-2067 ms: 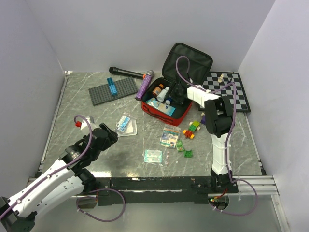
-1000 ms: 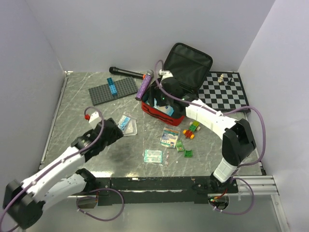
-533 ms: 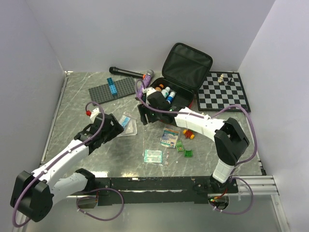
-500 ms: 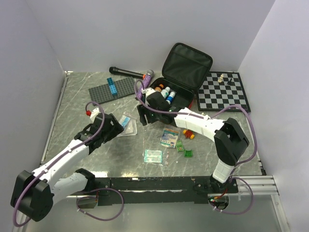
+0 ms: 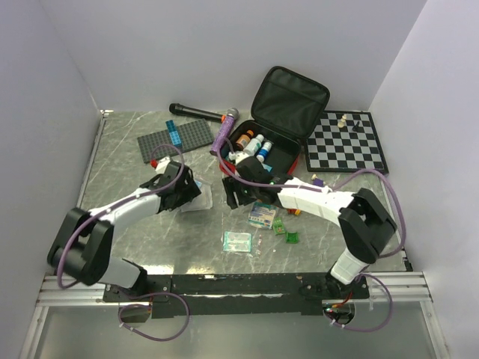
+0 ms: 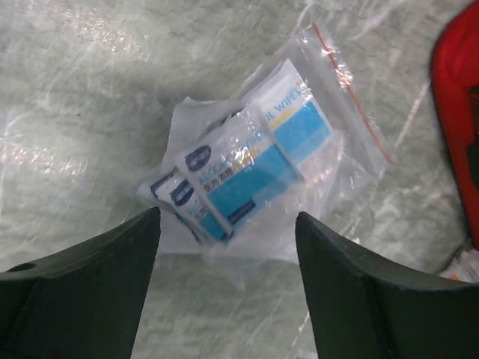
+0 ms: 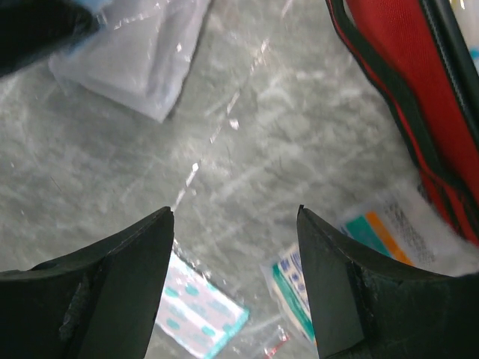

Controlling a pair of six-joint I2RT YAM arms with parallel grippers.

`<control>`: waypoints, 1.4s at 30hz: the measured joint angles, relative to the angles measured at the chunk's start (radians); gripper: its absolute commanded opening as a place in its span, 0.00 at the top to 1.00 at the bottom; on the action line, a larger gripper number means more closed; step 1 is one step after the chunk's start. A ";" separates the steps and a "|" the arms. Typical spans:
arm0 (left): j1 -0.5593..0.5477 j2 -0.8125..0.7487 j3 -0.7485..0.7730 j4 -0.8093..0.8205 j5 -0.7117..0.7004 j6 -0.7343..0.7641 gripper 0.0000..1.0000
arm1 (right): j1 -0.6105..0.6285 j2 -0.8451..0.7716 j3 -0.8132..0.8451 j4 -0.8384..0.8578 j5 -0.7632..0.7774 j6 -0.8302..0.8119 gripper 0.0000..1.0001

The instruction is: Organize the medicine kit

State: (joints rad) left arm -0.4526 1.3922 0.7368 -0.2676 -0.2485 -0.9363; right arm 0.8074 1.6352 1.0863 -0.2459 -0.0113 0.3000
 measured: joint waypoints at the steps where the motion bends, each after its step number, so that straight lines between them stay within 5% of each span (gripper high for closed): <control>1: 0.000 0.021 0.008 0.005 0.000 0.000 0.28 | 0.000 -0.018 -0.019 -0.002 0.000 0.003 0.27; 13: 0.009 0.055 0.006 0.011 -0.037 -0.024 0.80 | 0.000 -0.142 -0.111 0.014 -0.002 0.017 0.27; 17: 0.011 -0.029 -0.028 -0.012 -0.057 -0.048 0.88 | 0.000 -0.142 -0.110 0.021 -0.013 0.018 0.27; 20: 0.012 -0.091 -0.046 -0.044 -0.076 -0.073 0.80 | 0.000 -0.138 -0.110 0.034 -0.031 0.022 0.28; 25: 0.022 -0.214 -0.089 -0.126 -0.123 -0.116 0.36 | 0.010 -0.065 -0.051 0.043 -0.056 0.035 0.32; 28: 0.031 -0.287 -0.118 -0.170 -0.143 -0.136 0.19 | 0.030 0.007 0.030 0.042 -0.062 0.037 0.35; 42: 0.039 -0.585 -0.226 -0.250 -0.140 -0.160 0.19 | 0.087 0.352 0.362 -0.013 -0.044 0.067 0.47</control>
State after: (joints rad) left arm -0.4133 0.8074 0.5110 -0.5179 -0.3889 -1.0962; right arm 0.8944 1.9873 1.4483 -0.2588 -0.0555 0.3668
